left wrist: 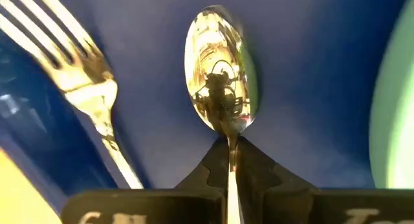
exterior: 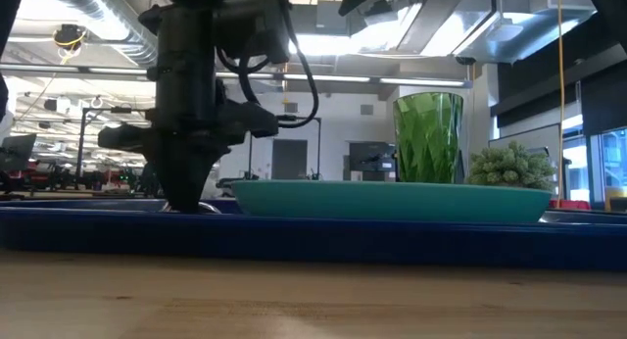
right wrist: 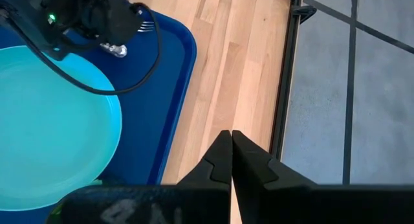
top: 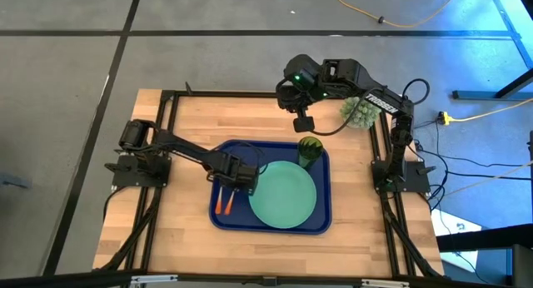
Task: Pick and place plate/cup/fork/spoon on tray
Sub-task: Put the orange spoon on the left of the green plate on the blue tray
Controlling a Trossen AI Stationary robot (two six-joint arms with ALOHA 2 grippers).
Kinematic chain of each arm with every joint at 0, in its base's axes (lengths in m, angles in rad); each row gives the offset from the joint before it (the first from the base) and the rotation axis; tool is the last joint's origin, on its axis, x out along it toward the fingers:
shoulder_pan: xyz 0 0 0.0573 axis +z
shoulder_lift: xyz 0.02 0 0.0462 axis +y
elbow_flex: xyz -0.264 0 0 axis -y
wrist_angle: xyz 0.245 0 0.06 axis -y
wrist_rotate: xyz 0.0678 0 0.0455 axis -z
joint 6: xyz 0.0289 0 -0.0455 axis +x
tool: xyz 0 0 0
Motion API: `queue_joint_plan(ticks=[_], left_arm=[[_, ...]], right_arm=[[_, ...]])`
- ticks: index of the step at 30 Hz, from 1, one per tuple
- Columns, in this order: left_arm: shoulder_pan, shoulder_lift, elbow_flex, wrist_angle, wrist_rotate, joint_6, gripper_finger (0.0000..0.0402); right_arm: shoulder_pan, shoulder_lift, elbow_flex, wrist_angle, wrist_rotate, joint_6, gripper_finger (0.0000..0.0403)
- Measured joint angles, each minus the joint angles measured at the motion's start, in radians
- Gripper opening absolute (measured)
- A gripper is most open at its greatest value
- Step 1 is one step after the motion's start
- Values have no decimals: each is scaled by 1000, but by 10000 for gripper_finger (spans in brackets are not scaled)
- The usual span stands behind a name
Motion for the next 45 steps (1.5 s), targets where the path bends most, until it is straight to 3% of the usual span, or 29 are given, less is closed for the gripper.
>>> queue_joint_plan(ticks=[10,16,25,34,40,45], left_arm=[[40,-57,-1,39,114,151,2],[73,-110,-1,93,215,325,2],[153,-268,-1,-43,141,461,2],[245,-432,0,52,169,636,2],[325,-500,0,123,286,755,2],[387,-522,1,224,415,819,2]], right_arm=[[0,0,0,-1,0,-3,5],[0,0,0,-41,-11,-84,5],[0,0,0,-73,-51,-123,5],[2,0,0,8,-60,-121,43],[21,-1,-27,42,-121,-182,83],[45,-1,-90,95,-177,-266,93]])
